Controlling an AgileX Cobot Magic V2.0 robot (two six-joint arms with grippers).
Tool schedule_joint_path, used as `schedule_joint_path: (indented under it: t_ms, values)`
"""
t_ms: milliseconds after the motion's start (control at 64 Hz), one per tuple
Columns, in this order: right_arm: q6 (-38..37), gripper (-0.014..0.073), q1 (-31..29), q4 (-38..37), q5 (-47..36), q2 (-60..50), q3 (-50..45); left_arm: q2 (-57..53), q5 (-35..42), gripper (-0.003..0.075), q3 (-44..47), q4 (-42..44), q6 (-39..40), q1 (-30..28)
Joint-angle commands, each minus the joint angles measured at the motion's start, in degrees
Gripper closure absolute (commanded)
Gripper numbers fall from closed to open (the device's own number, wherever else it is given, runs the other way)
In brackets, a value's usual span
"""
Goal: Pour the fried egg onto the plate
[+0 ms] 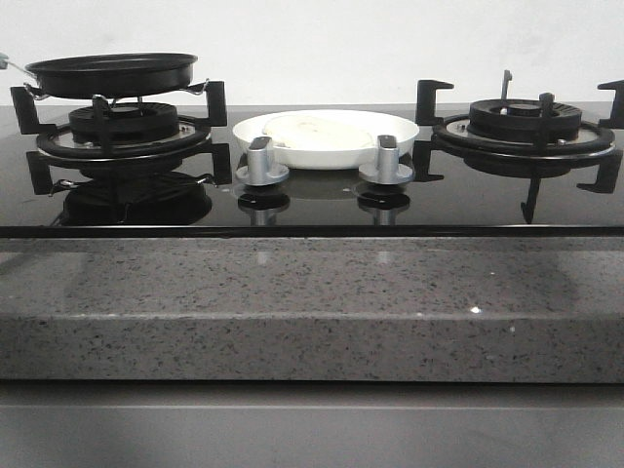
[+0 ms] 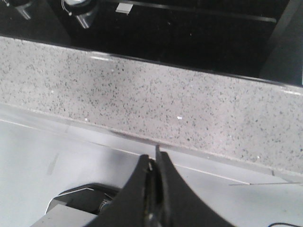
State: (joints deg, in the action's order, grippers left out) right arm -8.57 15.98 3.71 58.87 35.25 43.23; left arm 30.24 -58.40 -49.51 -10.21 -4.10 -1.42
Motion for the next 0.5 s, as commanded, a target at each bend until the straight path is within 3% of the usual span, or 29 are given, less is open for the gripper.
schedule_joint_path:
  t_ms: [0, 344, 484]
  values:
    - [0.7, 0.0663, 0.0, -0.5, -2.5, 0.0, 1.5, 0.4, 4.3, 0.0739, -1.3, -1.0, 0.4, 0.4]
    - [0.7, 0.0663, 0.0, -0.5, -2.5, 0.0, 1.5, -0.9, 4.5, 0.0739, -1.3, -1.4, 0.4, 0.8]
    - [0.7, 0.0663, 0.0, -0.5, -2.5, 0.0, 1.5, -4.7, 4.5, 0.0739, -1.3, -1.4, 0.4, 3.5]
